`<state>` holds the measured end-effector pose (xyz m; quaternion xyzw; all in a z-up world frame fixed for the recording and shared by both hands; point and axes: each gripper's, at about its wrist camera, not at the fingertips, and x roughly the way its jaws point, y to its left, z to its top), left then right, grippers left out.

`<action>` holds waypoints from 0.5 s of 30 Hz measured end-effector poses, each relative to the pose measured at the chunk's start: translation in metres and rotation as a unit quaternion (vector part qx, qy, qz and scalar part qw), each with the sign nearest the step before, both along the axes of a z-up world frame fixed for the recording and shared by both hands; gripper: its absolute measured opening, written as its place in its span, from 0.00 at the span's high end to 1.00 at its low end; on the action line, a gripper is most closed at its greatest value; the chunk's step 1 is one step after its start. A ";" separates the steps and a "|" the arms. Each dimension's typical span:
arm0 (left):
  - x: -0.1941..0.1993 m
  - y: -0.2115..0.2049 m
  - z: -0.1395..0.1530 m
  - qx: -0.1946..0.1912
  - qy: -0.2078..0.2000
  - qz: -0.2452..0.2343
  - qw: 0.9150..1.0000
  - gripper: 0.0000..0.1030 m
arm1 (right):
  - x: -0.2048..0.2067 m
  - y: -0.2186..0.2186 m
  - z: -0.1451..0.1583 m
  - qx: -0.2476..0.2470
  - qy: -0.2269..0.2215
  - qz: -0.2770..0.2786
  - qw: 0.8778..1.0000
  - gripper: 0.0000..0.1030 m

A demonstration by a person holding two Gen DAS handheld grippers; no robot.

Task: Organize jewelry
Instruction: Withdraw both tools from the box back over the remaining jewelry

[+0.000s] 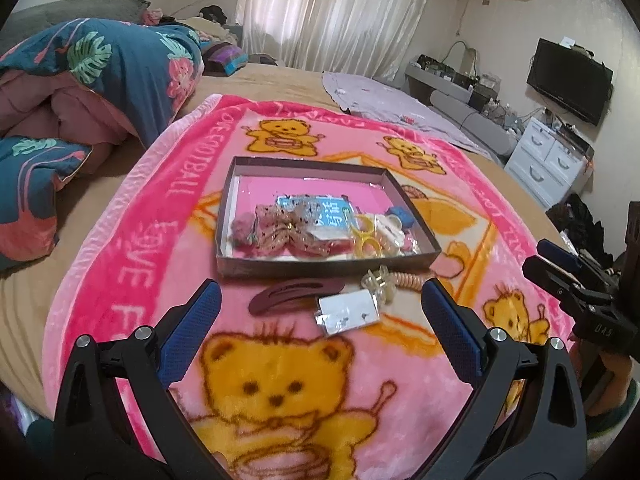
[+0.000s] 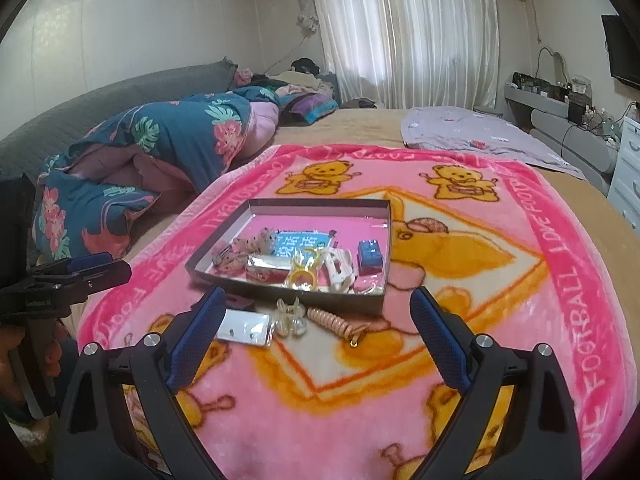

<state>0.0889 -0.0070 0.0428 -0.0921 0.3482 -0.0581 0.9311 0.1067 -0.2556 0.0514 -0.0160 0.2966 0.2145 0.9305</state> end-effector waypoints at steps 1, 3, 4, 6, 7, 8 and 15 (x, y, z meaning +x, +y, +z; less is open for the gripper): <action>-0.001 -0.001 -0.002 0.001 0.002 -0.002 1.000 0.09 | 0.000 0.000 -0.001 -0.001 0.001 0.000 1.000 0.10; -0.003 -0.004 -0.006 0.004 0.005 -0.005 1.000 0.09 | -0.002 0.001 -0.005 -0.005 0.005 0.001 1.000 0.10; -0.004 -0.006 -0.008 0.006 0.007 -0.008 1.000 0.09 | -0.003 0.001 -0.006 -0.005 0.007 0.001 1.000 0.10; -0.005 -0.009 -0.011 0.009 0.010 -0.011 1.000 0.09 | -0.004 0.001 -0.010 -0.007 0.012 0.002 1.000 0.10; -0.006 -0.010 -0.014 0.009 0.012 -0.014 1.000 0.09 | -0.005 0.001 -0.012 -0.007 0.014 0.003 1.000 0.10; -0.006 -0.011 -0.016 0.011 0.014 -0.016 1.000 0.09 | -0.005 0.001 -0.013 -0.007 0.016 0.003 1.000 0.10; -0.006 -0.014 -0.029 0.015 0.027 -0.019 0.999 0.09 | -0.007 0.005 -0.024 -0.017 0.029 0.008 0.999 0.10</action>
